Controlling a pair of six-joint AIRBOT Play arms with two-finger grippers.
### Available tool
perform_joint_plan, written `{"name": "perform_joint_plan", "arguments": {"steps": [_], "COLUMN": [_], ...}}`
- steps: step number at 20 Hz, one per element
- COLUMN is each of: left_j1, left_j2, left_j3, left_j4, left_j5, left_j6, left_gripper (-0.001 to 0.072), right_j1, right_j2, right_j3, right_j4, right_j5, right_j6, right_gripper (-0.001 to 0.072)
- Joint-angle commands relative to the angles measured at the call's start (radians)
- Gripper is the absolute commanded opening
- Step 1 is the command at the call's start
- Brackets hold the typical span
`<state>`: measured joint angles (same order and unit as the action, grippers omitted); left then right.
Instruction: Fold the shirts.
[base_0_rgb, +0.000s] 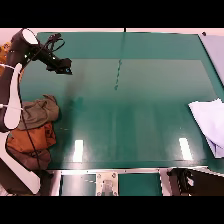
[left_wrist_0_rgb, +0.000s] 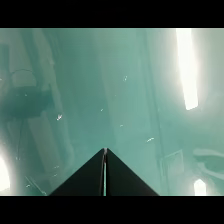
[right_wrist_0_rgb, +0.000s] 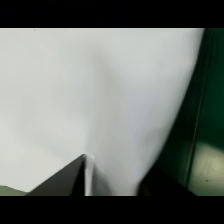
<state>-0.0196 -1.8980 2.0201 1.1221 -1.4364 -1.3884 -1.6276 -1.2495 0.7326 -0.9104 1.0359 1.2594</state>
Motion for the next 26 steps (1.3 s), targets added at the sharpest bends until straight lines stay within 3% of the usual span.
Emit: {"name": "perform_joint_plan", "arguments": {"steps": [1, 3, 6, 8, 10, 15, 18, 23, 26], "left_j1": [-0.001, -0.001, -0.001, -0.001, -0.001, -0.001, -0.019, -0.097, -0.105], "left_j2": [0.0, 0.0, 0.015, 0.049, 0.098, 0.21, 0.314, 0.616, 0.757], "left_j3": [-0.003, -0.003, 0.006, 0.006, 0.006, -0.055, -0.245, -0.76, -0.974], "left_j4": [0.0, 0.0, 0.0, 0.003, 0.014, 0.035, 0.034, 0.046, 0.053], "left_j5": [-0.012, -0.012, -0.011, -0.002, 0.015, -0.089, -0.097, 0.056, 0.08], "left_j6": [0.002, 0.001, 0.0, 0.001, 0.002, -0.004, -0.019, -0.052, -0.078], "left_gripper": [0.0026, 0.0025, 0.0025, 0.0025, 0.0025, 0.0024, 0.0024, 0.0024, 0.0024], "right_j1": [-0.034, -0.035, 0.013, 0.116, 0.273, 0.718, 0.925, 1.191, 1.3], "right_j2": [0.0, 0.0, 0.0, 0.001, 0.001, 0.021, 0.108, 0.348, 0.363], "right_j3": [0.156, 0.292, 0.385, 0.394, 0.404, 0.408, 0.318, 0.094, 0.079], "right_j4": [-0.317, -0.48, -0.43, -0.318, -0.247, -0.301, -0.351, -0.351, -0.347], "right_j5": [0.212, 0.349, 0.433, 0.418, 0.379, 0.333, 0.295, 0.207, 0.182], "right_j6": [0.246, 0.387, 0.459, 0.432, 0.393, 0.311, 0.298, 0.291, 0.291], "right_gripper": [0.022, 0.022, 0.0219, 0.007, 0.0015, 0.0013, 0.0014, 0.0014, 0.0015]}}
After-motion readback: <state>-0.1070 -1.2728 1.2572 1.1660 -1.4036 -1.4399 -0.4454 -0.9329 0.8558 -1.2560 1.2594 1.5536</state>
